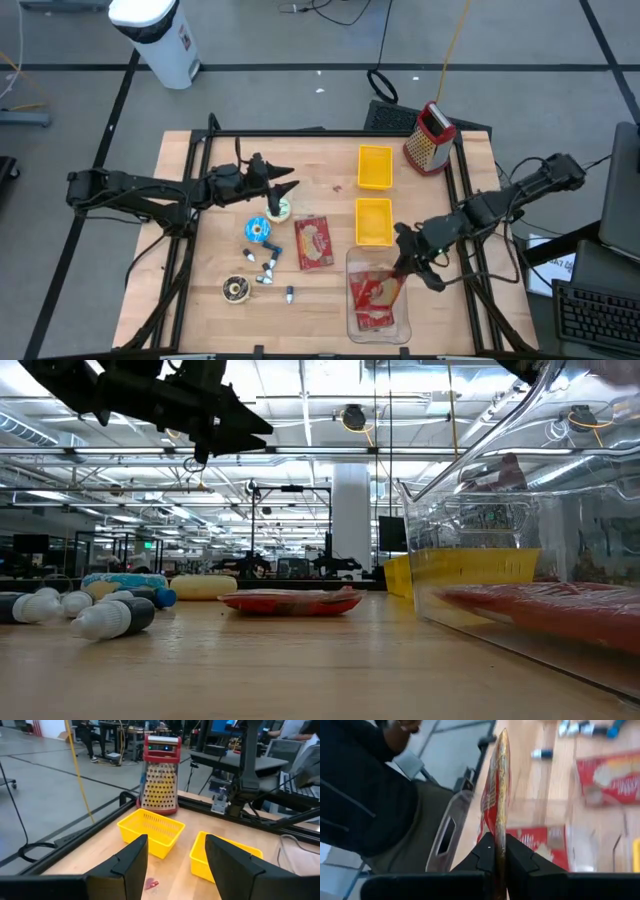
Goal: Pick & Place Food Item
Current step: Put the top red popcorn bag into the transparent bin
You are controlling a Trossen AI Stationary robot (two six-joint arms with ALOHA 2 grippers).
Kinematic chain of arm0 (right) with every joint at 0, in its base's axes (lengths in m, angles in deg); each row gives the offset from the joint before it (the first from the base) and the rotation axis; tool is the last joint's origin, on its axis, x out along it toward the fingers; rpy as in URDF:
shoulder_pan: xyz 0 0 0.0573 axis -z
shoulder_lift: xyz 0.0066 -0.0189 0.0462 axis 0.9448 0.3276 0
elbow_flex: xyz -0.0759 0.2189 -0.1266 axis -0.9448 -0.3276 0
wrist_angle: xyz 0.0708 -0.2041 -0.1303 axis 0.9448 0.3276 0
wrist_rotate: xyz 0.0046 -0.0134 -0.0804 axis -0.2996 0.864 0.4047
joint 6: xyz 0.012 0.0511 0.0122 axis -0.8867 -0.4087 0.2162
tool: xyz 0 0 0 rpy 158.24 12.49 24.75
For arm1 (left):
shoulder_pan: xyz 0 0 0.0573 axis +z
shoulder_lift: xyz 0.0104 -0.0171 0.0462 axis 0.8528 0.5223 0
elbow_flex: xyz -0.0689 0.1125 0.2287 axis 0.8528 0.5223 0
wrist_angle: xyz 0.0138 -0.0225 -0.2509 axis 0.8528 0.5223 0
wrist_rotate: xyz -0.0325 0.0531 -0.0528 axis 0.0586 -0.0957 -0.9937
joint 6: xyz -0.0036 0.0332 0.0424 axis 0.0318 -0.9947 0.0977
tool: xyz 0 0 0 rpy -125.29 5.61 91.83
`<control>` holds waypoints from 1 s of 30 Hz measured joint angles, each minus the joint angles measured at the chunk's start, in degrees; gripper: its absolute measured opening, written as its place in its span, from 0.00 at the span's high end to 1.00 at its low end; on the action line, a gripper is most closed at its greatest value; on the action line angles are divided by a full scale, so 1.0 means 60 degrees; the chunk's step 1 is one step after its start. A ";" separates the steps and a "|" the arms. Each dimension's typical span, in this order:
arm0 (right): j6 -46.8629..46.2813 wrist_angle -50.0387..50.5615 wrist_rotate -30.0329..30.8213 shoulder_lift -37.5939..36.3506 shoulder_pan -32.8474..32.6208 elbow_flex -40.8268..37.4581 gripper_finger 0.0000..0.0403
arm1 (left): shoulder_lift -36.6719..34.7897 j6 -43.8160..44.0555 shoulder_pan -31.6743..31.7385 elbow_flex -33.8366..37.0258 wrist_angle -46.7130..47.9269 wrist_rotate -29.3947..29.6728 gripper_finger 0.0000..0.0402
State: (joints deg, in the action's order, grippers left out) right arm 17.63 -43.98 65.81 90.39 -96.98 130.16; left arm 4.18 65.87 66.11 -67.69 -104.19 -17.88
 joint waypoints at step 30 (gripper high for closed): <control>-0.1178 -0.1298 -0.0710 0.2027 -0.0606 -0.0768 0.97 | 0.0000 -0.0039 0.0062 0.0000 -0.0072 0.0076 0.52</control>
State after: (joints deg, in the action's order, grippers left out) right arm 10.56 -51.76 61.55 102.55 -100.61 125.55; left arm 4.18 65.63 66.48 -67.69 -104.62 -17.42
